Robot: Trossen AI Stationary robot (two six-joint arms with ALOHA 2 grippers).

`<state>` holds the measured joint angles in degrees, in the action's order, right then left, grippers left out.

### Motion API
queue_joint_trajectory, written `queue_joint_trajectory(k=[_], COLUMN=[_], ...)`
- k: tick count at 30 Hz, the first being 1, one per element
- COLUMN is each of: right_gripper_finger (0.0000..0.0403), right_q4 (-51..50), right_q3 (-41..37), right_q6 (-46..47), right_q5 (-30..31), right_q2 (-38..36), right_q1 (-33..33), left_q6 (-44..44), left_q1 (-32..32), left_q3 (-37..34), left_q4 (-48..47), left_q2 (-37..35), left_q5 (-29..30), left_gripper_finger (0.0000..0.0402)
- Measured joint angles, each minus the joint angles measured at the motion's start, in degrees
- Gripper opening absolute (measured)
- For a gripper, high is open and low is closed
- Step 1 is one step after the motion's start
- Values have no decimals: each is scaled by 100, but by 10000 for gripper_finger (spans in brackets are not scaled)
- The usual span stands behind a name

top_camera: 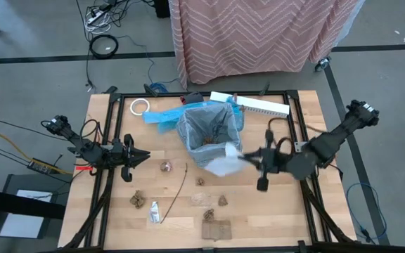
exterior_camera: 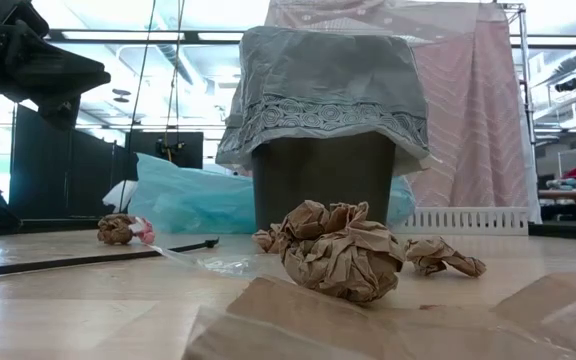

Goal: Place trash/remove bag and relplace
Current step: Put the bubble wrap inside the black trash bin, then put the white paper inside the black trash bin

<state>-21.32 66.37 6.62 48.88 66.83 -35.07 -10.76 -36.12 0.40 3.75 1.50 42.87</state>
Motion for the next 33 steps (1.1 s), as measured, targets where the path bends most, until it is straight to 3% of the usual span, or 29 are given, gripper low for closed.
queue_joint_trajectory(k=[4,7,16,22,26,33], right_gripper_finger=[0,0,0,6,59,232], right_q4=[483,670,319,-49,-96,151], right_q3=[251,254,175,177,177,177], right_q6=[-1322,-1778,-1347,-1294,-1413,-1507], right_q5=[321,256,-1470,-2159,-2371,-2297], right_q2=[-98,-151,53,450,639,555], right_q1=[429,946,2756,3349,3421,3243], left_q6=[0,2,2,2,2,2], left_q1=[2,0,1,2,2,1], left_q3=[0,0,0,0,0,0], left_q4=[0,0,0,2,2,0], left_q2=[0,0,0,0,0,2], left_q5=[0,0,3,3,2,2], left_gripper_finger=[72,72,72,72,72,72])
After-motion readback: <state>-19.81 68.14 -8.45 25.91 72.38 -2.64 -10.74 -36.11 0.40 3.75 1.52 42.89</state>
